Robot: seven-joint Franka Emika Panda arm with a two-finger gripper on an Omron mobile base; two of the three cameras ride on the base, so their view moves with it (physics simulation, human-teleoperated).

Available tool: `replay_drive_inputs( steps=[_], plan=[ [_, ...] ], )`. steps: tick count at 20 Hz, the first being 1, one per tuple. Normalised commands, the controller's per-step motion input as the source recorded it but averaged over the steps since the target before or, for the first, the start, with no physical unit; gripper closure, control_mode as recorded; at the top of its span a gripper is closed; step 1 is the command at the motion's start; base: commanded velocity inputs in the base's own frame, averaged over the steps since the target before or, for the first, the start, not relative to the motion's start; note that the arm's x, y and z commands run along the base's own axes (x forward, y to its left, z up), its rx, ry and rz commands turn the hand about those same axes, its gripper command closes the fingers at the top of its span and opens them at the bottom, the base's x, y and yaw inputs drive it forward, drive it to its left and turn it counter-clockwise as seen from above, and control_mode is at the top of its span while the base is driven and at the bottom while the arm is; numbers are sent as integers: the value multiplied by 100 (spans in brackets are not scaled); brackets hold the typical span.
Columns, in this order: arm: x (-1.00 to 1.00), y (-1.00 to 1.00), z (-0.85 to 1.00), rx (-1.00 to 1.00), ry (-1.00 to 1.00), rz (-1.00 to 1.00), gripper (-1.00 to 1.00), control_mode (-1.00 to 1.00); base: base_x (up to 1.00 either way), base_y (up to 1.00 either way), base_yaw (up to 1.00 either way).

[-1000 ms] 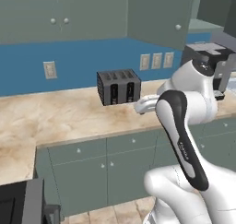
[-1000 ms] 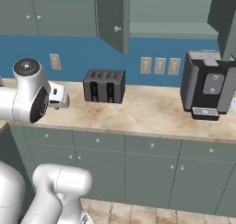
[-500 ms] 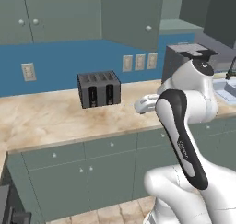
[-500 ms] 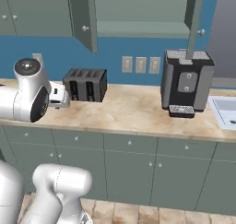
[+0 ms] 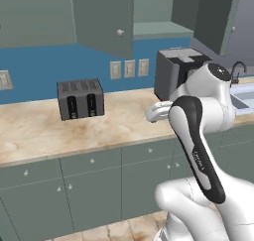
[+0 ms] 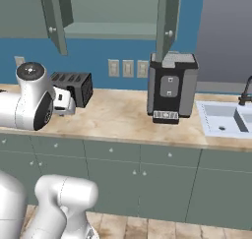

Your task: Close all open cabinet doors.

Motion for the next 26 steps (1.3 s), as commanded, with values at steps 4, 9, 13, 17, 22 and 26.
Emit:
replay_drive_inputs(
  steps=[4,9,13,17,22,26],
  plan=[
    [0,0,0,0,0,0,-100,100,26,-33,-4],
    [0,0,0,0,0,0,-100,100,28,-5,-15],
    [0,0,0,0,0,0,-100,100,39,-16,-15],
    [0,0,0,0,0,0,-100,100,43,-24,-13],
    [0,0,0,0,0,0,-100,100,51,-21,-1],
    [0,0,0,0,0,0,-100,100,29,-30,6]
  ],
)
